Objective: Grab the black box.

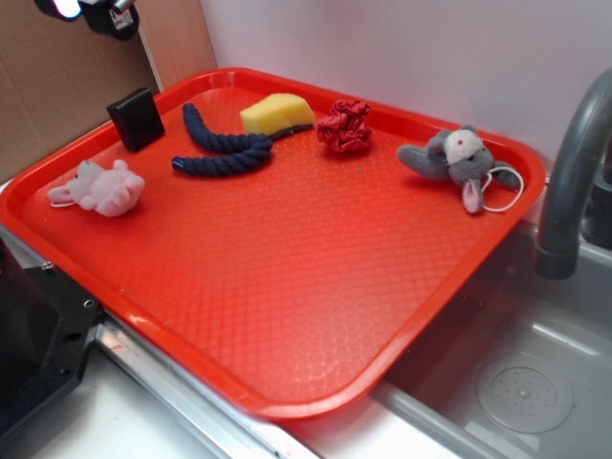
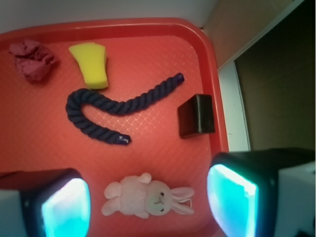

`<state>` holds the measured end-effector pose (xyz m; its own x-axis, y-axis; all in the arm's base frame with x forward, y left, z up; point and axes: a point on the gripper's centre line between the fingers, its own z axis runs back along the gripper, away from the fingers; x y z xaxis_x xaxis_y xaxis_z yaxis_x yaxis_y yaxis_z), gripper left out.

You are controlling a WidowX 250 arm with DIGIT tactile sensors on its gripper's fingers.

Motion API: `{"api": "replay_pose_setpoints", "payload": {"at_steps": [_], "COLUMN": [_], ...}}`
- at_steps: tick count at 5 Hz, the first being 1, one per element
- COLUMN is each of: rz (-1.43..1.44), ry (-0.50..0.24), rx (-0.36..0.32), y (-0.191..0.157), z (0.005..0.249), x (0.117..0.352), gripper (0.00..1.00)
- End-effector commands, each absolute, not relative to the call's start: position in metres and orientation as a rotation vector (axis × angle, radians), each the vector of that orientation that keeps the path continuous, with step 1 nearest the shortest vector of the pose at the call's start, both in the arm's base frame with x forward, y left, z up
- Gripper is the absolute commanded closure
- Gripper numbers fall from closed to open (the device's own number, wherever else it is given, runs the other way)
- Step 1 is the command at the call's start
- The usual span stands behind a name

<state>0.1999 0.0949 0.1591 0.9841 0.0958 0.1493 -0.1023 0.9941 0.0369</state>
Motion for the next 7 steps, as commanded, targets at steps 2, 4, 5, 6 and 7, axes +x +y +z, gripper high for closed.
{"api": "replay_pose_setpoints", "payload": {"at_steps": [2, 4, 5, 6, 7], "rz": [0.127, 0.122, 0.137, 0.147, 0.169], "ry": [-0.118, -0.098, -0.069, -0.073, -0.071], "rx": [0.058, 0.11, 0.103, 0.102, 0.106], "y": [0.111, 0.142, 0.149, 0.154, 0.162], "z": [0.14, 0.088, 0.084, 0.086, 0.084], "x": [0.222, 0.232, 0.227, 0.221, 0.22], "gripper": [0.0, 0.0, 0.0, 0.0, 0.0]}}
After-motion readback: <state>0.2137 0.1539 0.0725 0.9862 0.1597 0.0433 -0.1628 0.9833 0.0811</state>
